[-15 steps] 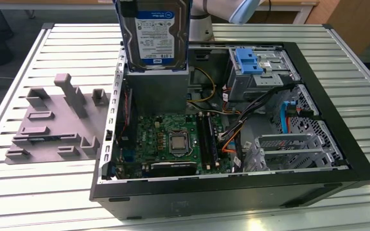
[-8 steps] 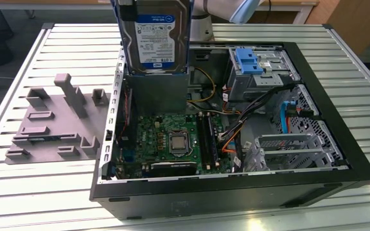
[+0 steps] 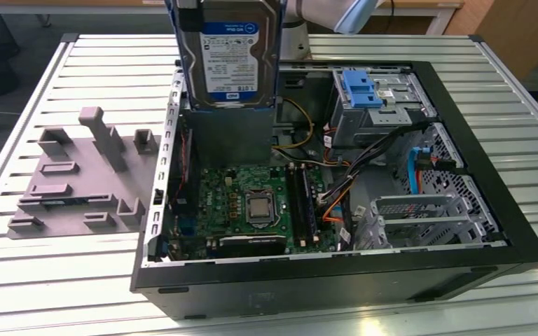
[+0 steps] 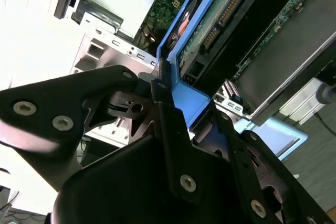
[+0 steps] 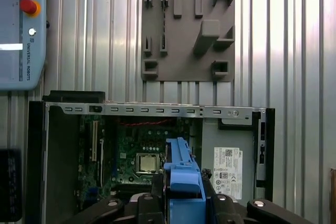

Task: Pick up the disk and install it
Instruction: 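Pick up the disk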

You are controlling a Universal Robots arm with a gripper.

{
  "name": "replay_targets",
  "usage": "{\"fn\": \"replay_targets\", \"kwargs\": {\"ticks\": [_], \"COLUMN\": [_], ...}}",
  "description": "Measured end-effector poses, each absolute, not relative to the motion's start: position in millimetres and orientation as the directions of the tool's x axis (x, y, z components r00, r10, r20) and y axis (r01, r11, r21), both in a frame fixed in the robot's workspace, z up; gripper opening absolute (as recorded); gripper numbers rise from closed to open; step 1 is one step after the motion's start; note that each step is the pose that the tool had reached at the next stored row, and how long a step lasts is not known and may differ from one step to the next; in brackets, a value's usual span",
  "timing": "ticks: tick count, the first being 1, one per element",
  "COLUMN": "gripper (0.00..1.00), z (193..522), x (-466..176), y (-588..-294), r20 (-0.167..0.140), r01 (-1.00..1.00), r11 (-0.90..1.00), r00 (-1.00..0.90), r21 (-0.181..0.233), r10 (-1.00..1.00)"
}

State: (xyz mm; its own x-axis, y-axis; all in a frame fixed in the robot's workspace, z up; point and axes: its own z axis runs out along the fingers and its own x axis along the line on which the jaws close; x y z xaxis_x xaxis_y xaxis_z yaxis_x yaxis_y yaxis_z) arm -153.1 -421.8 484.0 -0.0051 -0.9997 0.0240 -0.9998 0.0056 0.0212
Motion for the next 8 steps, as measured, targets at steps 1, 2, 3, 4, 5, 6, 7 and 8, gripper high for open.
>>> {"fn": "replay_targets", "kwargs": {"ticks": [1,2,3,4,5,6,7,8], "gripper": [0.36,0.36,0.36,0.36,0.36,0.36,0.36,0.36], "z": [484.0,484.0,484.0,484.0,484.0,483.9,484.0,484.0], "x": [-151.1,-148.8,-146.3,-143.7,-141.5,-139.5,-138.4,-138.3], "y": [-421.8,-421.8,-421.8,-421.8,-421.8,-421.8,-421.8,-421.8], "r20": [0.024,0.024,0.024,0.024,0.024,0.024,0.024,0.024], "r01": [-1.000,-1.000,-1.000,-1.000,-1.000,-1.000,-1.000,-1.000], "r11": [0.006,0.006,0.006,0.006,0.006,0.006,0.006,0.006], "r00": [-0.005,-0.005,-0.005,-0.005,-0.005,-0.005,-0.005,-0.005], "r21": [0.021,0.021,0.021,0.021,0.021,0.021,0.021,0.021], "r10": [-1.000,-1.000,-1.000,-1.000,-1.000,-1.000,-1.000,-1.000]}}
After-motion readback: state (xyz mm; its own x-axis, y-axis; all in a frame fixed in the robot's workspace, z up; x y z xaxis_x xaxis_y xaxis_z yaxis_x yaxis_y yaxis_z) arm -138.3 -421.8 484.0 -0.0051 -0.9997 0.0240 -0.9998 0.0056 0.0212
